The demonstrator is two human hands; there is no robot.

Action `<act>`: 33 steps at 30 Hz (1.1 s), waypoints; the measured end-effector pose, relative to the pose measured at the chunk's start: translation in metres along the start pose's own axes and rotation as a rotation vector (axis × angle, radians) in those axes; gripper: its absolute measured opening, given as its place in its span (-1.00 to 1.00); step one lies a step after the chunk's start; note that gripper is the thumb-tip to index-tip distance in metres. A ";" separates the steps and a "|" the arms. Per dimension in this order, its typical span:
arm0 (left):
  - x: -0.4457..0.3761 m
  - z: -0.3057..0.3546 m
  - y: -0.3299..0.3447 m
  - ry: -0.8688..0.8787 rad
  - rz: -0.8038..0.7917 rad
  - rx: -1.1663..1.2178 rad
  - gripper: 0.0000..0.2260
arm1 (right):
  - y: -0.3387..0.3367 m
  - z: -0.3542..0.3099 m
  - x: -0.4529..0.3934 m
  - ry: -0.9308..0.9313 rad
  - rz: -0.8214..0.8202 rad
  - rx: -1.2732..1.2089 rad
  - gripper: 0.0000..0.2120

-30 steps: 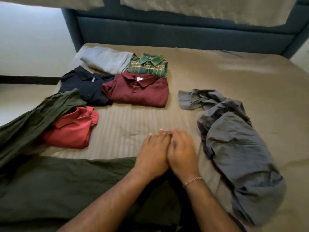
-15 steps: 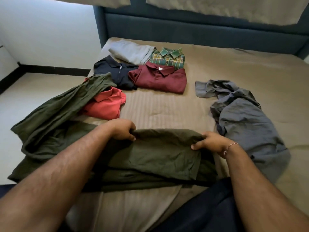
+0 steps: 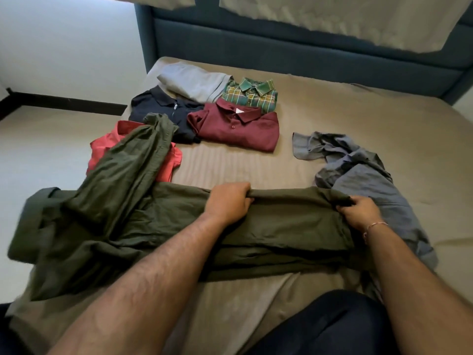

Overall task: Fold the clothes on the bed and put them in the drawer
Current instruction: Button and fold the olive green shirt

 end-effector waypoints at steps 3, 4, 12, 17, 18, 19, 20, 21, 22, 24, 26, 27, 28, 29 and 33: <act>-0.017 0.025 0.022 0.045 -0.142 -0.042 -0.74 | -0.028 -0.011 0.007 0.029 0.192 0.313 -0.65; -0.017 0.026 0.023 0.069 -0.173 -0.065 -0.63 | -0.031 -0.027 0.017 -0.023 0.323 0.379 -0.57; 0.062 -0.070 0.009 -0.076 -0.164 -0.219 -0.34 | 0.192 -0.175 0.138 -0.659 0.035 0.171 -0.43; 0.123 -0.131 -0.028 -0.298 -0.142 0.038 -0.26 | 0.226 -0.165 0.142 -0.686 0.078 0.368 -0.39; 0.131 -0.133 -0.042 -0.291 -0.087 0.098 -0.28 | 0.225 -0.164 0.140 -0.688 0.082 0.372 -0.40; 0.139 -0.131 -0.058 -0.270 -0.009 0.188 -0.31 | 0.224 -0.163 0.140 -0.688 0.072 0.385 -0.42; 0.147 -0.130 -0.080 -0.231 0.101 0.302 -0.38 | 0.226 -0.167 0.142 -0.686 0.066 0.402 -0.44; 0.154 -0.124 -0.102 -0.172 0.228 0.417 -0.47 | 0.226 -0.167 0.143 -0.672 0.056 0.417 -0.45; 0.164 -0.119 -0.123 -0.109 0.368 0.479 -0.57 | 0.225 -0.166 0.145 -0.649 0.047 0.420 -0.45; 0.190 -0.120 -0.165 -0.059 0.666 0.343 -0.68 | 0.222 -0.176 0.153 -0.605 0.060 0.363 -0.44; 0.209 -0.144 -0.191 -0.254 0.825 0.006 -0.61 | 0.217 -0.197 0.167 -0.635 0.124 0.233 -0.41; 0.215 -0.167 -0.195 -0.434 0.810 -0.089 -0.54 | 0.218 -0.211 0.177 -0.701 0.171 0.166 -0.39; 0.218 -0.192 -0.193 -0.600 0.735 -0.108 -0.50 | 0.219 -0.225 0.188 -0.780 0.211 0.101 -0.37; 0.221 -0.219 -0.185 -0.722 0.638 -0.053 -0.51 | 0.226 -0.240 0.198 -0.850 0.201 0.036 -0.33; 0.236 -0.288 -0.163 -0.849 0.550 0.324 -0.78 | 0.284 -0.273 0.218 -0.877 -0.132 -0.003 -0.15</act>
Point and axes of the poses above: each hand's wrist, its own x-axis away from the middle knuckle, its own y-axis out of the palm, z = x × y, the point moved 8 cm from there along -x, towards the middle knuckle, and after that the axes turned 3 degrees about z, right-handed, at the moved point
